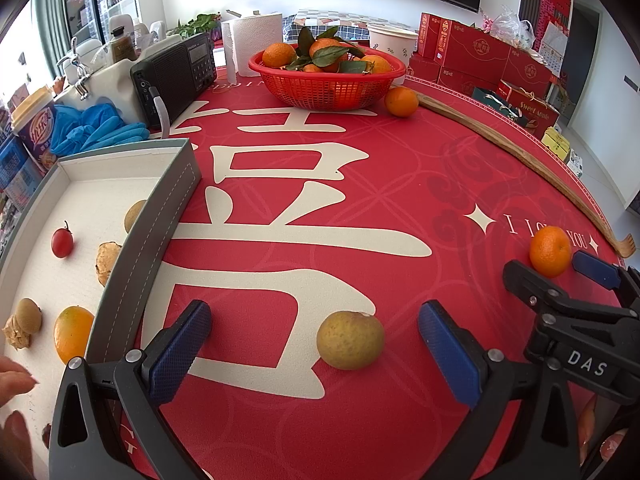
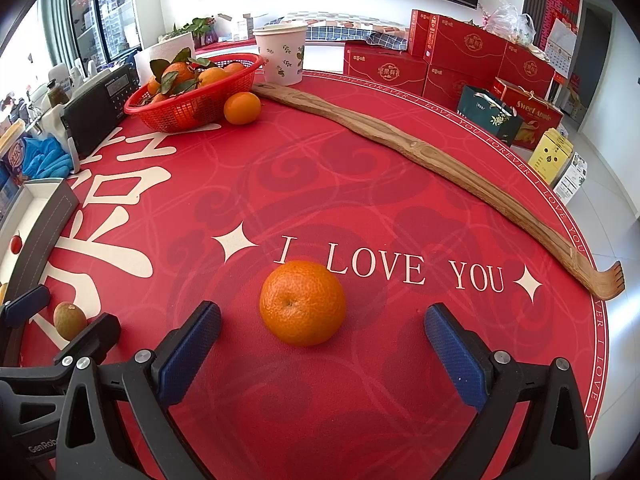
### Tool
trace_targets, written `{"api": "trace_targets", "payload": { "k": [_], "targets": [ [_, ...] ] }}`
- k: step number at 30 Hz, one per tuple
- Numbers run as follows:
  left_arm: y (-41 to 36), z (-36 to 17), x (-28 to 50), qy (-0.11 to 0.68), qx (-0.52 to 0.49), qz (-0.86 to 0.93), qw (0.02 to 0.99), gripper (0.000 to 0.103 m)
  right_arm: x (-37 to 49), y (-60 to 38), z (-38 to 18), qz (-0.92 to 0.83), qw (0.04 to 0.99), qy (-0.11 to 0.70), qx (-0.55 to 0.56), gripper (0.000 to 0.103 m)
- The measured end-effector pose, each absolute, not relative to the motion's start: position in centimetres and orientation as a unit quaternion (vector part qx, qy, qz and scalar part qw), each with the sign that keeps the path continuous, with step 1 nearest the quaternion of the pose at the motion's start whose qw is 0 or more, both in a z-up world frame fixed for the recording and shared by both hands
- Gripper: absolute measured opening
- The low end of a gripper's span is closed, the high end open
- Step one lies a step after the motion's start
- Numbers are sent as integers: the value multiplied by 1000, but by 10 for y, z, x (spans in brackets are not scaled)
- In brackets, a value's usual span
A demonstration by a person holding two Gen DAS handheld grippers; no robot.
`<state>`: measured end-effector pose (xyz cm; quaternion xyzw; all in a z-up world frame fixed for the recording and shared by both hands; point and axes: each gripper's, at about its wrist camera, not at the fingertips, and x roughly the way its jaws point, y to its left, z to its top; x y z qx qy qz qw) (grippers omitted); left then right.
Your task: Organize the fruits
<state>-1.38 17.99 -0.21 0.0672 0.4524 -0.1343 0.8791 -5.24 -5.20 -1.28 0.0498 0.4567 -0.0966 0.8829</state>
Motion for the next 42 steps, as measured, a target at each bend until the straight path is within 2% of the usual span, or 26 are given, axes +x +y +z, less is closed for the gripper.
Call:
{"api": "trace_targets", "payload": {
  "k": [42],
  "targets": [
    [180, -2, -14, 452, 68, -134, 879, 103, -50, -50, -13, -78, 880, 466, 44, 101]
  ]
}}
